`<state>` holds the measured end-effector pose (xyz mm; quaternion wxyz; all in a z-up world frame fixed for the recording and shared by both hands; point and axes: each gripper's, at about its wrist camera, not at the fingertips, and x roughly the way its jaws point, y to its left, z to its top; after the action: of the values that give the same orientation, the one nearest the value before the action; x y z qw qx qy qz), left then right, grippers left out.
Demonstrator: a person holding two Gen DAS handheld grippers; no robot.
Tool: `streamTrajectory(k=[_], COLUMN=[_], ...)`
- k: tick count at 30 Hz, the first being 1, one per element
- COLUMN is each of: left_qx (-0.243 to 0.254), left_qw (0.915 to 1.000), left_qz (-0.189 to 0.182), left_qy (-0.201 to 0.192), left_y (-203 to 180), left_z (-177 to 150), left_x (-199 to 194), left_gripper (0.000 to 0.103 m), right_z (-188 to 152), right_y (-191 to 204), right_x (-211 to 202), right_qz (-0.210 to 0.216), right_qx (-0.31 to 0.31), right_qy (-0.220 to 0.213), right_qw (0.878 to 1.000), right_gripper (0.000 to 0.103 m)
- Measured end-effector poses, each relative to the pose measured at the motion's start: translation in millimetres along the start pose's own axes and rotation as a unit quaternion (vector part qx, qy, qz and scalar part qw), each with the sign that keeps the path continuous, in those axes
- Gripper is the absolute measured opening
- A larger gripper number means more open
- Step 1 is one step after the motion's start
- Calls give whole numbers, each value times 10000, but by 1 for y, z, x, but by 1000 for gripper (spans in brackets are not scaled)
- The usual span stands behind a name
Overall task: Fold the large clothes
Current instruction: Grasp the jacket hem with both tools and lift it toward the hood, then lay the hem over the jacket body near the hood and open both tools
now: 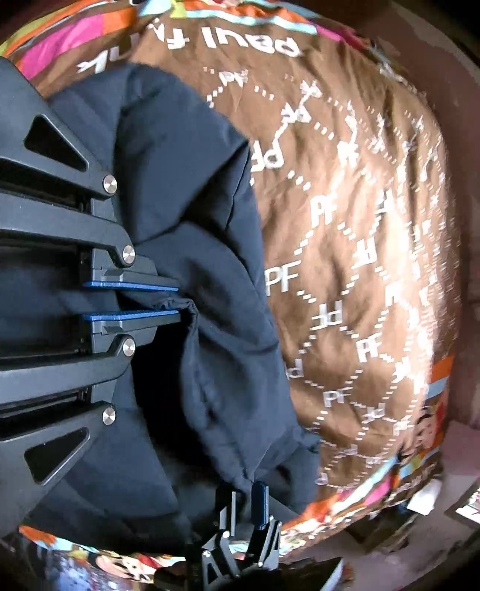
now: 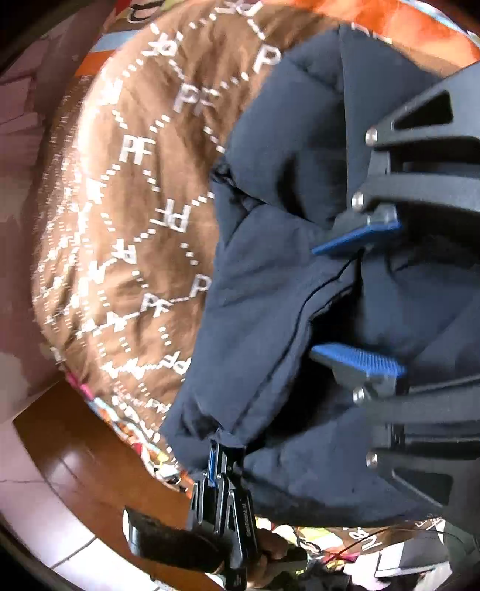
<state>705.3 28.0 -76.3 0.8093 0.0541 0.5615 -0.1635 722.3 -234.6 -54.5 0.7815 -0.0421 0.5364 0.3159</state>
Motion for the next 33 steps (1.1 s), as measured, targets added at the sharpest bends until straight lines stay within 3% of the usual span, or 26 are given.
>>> streamTrajectory(k=[3, 5, 7, 8, 9, 11, 12, 15, 16, 17, 18, 23, 26, 30, 33], left_qx=[86, 64, -100, -184, -295, -446, -511, -572, -550, -463, -329, 153, 403, 839, 783], left_qw=[9985, 9950, 9909, 9909, 9911, 9911, 9911, 9906, 9903, 9903, 9903, 9890, 9877, 9848, 9853], left_qz=[-159, -245, -295, -356, -481, -684, -746, -1020, -1100, -1178, -1251, -1425, -1513, -1320, -1092], left_qy=[-522, -964, -1310, -1285, -1202, -1053, -978, -715, -647, -568, -516, -351, -1, 751, 1054], left_y=[-4, -2, -4, -5, -4, -2, -1, 4, 5, 6, 4, -4, -7, -16, -22], left_z=[8, 16, 31, 40, 47, 59, 62, 64, 63, 60, 57, 43, 37, 26, 24], left_x=[-30, -44, -50, -45, -38, -21, -13, 6, 8, 10, 13, 16, 24, 44, 57], left_gripper=[17, 38, 43, 43, 43, 42, 41, 27, 17, 8, 6, 3, 2, 0, 0], right_z=[9, 19, 34, 40, 46, 56, 59, 60, 58, 57, 54, 43, 40, 34, 31], right_y=[-2, -7, -18, -23, -26, -29, -29, -28, -25, -25, -22, -11, -5, 4, 7], right_x=[-16, -19, -15, -10, -3, 15, 22, 42, 46, 47, 48, 52, 58, 73, 87], right_qz=[188, 428, 651, 732, 845, 953, 929, 879, 839, 785, 705, 668, 731, 812, 742], right_qx=[168, 499, 1007, 1231, 1444, 1641, 1674, 1622, 1522, 1419, 1277, 683, 416, 116, 79], right_qy=[-213, -405, -615, -684, -726, -654, -564, -253, -134, -95, -65, 287, 648, 1268, 1527], right_qw=[9995, 9970, 9909, 9873, 9832, 9796, 9799, 9825, 9847, 9867, 9893, 9950, 9943, 9885, 9854], right_gripper=[51, 51, 51, 51, 50, 28, 25, 13, 11, 11, 10, 8, 8, 8, 9])
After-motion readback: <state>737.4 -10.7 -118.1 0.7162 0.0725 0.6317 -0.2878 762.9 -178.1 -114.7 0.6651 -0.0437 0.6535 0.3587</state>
